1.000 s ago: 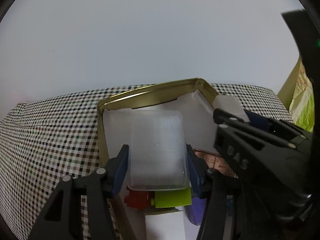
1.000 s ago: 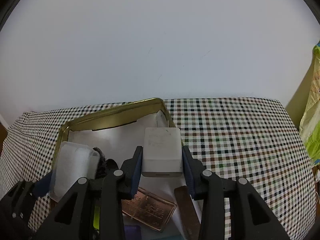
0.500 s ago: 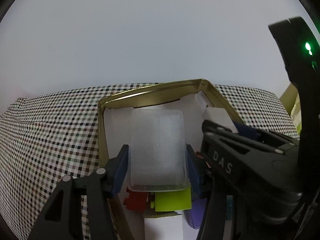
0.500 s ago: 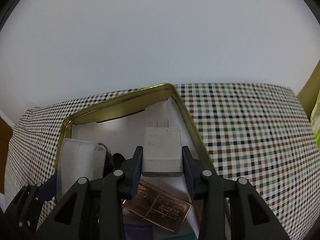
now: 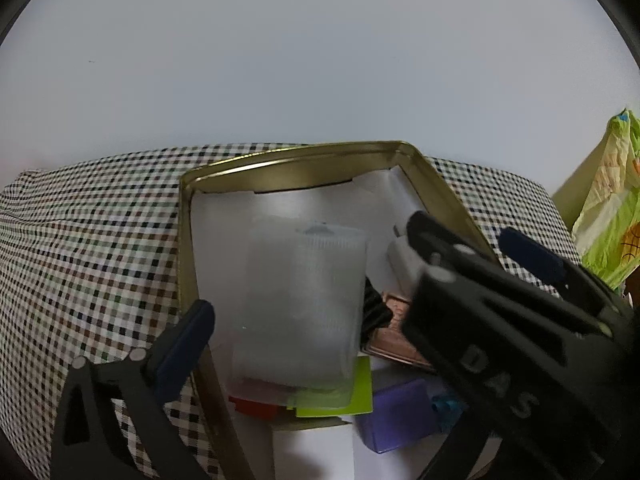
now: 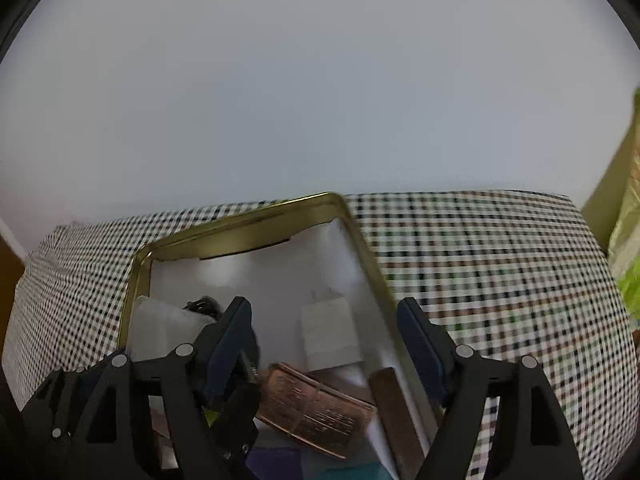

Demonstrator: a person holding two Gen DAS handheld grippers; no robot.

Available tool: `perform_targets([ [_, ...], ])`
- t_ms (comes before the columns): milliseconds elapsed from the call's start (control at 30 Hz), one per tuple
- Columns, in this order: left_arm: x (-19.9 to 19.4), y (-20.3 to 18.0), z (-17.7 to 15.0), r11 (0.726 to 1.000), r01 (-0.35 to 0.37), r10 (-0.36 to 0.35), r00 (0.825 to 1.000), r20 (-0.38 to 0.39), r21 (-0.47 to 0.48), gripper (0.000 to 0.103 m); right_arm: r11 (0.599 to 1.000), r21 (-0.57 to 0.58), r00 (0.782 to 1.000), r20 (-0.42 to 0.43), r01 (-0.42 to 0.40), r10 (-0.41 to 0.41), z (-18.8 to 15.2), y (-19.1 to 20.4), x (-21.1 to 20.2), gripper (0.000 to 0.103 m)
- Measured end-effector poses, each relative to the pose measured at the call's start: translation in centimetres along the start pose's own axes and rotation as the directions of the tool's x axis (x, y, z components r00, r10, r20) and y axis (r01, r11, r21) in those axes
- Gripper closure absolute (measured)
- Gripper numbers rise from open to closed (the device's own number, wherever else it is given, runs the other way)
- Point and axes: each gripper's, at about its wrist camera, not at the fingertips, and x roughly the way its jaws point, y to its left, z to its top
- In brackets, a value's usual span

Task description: Organize rigid objects

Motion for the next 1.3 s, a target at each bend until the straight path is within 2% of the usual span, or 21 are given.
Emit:
perform_targets([
  [233,-0.1,-0.3,-0.6,1.0,-0.004,0.004,1.0,0.009,0.003,0.001,0.996,0.086,0.997,0.081,-0.002,-0.005,-1.2,-1.5,-2.1,0.024],
  [300,-0.3,-0.4,-1.2,1.0,-0.007,0.007,1.0,0.018,0.004,0.001,0.995,0.101,0.997,0.081,-0.006,-0.003,-1.4,-1.7,-2.2,0.023],
  [433,-0.9,-1.0,-2.3,0.998,-0.046,0.045,0.998,0.033,0.035,0.001,0.987,0.16,0.996,0.091,-0.011,-0.004,-1.7,-2.6,-2.7,0.023],
  [567,-1.4,-1.3,-2.1,0.993,-0.098,0.094,0.993,0.071,0.061,0.001,0.976,0.217,0.997,0.076,-0.014,-0.002,-2.0,-3.2,-2.6,0.023],
  [633,-1.6,-1.0,-2.0,0.994,-0.094,0.089,0.993,0.074,0.063,0.001,0.973,0.232,0.996,0.08,0.012,-0.032,-2.2,-2.9,-3.3,0.023],
  [733,-2.2,-0.7,-2.1,0.997,-0.04,0.035,0.996,0.081,0.063,0.001,0.97,0.241,0.994,0.098,0.019,-0.044,-2.4,-2.9,-3.9,0.023],
  [867,-3.2,-0.3,-2.4,0.999,-0.004,-0.003,0.992,0.125,0.051,0.001,0.96,0.278,0.99,0.143,-0.032,-0.008,-2.8,-3.5,-4.4,0.023],
  [1000,-4.2,-0.2,-3.1,0.998,-0.024,0.014,0.987,0.161,0.061,0.001,0.935,0.332,0.981,0.181,-0.128,0.07,-4.0,-4.4,-5.3,0.023],
  [1067,-4.2,-0.3,-3.3,0.998,-0.027,0.015,0.984,0.176,0.064,0.001,0.935,0.325,0.979,0.186,-0.14,0.082,-4.6,-4.3,-5.5,0.023],
  [1300,-5.1,-0.8,-4.7,0.993,-0.084,0.063,0.972,0.226,0.087,0.001,0.957,0.269,0.977,0.209,-0.106,0.049,-6.1,-3.7,-6.1,0.023],
])
